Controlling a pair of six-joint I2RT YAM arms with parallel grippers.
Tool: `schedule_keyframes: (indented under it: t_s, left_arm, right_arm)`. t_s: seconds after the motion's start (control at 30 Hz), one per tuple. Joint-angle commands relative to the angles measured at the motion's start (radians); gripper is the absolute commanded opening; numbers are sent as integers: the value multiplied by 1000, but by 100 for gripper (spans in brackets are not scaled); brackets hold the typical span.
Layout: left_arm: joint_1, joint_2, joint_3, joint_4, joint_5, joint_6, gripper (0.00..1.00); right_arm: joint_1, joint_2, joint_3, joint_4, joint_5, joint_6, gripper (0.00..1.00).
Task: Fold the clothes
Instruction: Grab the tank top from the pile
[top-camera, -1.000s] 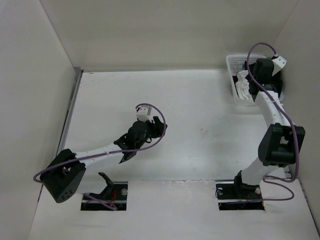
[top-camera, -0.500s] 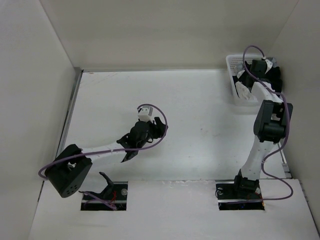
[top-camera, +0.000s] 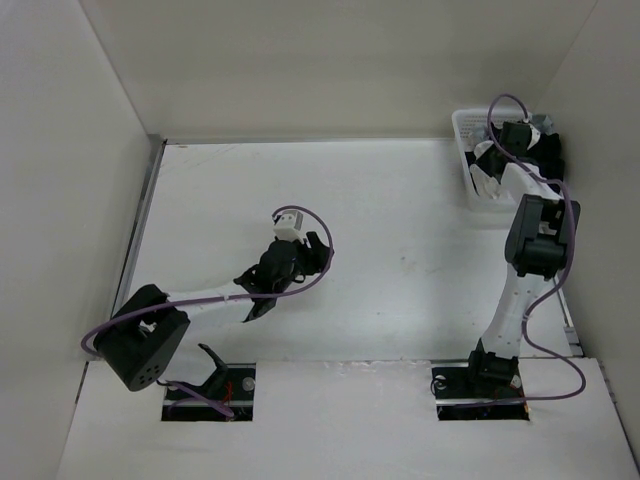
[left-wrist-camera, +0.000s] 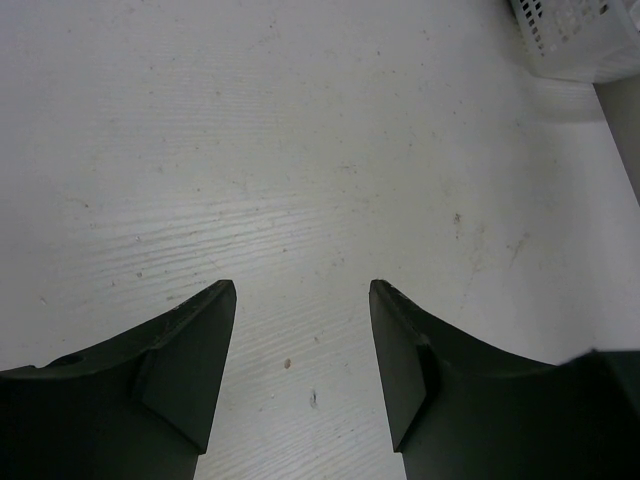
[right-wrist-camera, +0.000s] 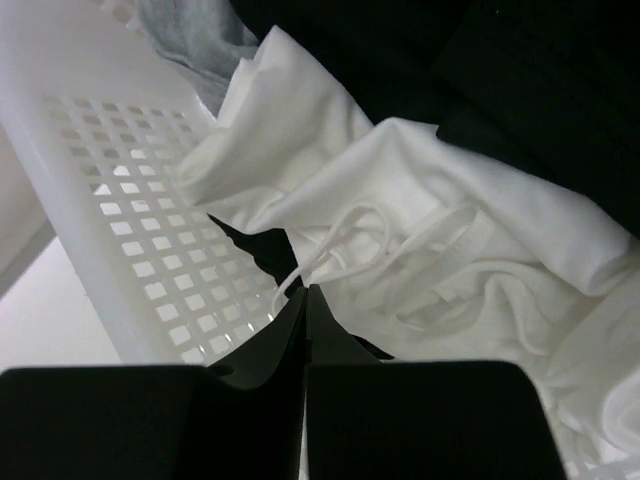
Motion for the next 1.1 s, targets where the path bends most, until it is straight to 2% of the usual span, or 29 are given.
schedule_keyframes:
  t_s: [0.0,0.17,0.3,0.43,0.6,0.67,0.73,0.87,0.93,1.07]
  left_arm:
    - [6,-3,-8,64,10,-9,54]
    - [6,-20,-13,68,10,-10,54]
    - [6,-49,-19,66,10,-10,54]
    - [7,-111,-23,57,4,-10,54]
    - [9,-226,-17,3,-21,-21,54]
    - [4,-261,-17,-12,-44,-22,54]
    - [3,-258,-16,-12,-53,-19,54]
    - [12,-212,-11,-8,-41,-21,55]
    - [13,-186,-10,0,-35,-21,55]
    - [17,-125,-10,41,-9,-22,56]
  right_arm:
    - [-13,-63,12,56,-29,45,0]
    - [-7,-388,-227,280,-29,51,0]
    - [28,-646,-319,315,-40,44,0]
    - [108,-885,-341,288,-50,34,0]
    - [287,-1097,-225,220,-30,-36,0]
    - [355,-1114,-177,162,29,-88,2]
    - [375,-1095,-207,145,71,-120,8]
    - [266,-935,-334,143,111,-141,18]
    - [199,-836,-368,182,105,-118,28]
    - [104,-600,-321,206,43,-79,43]
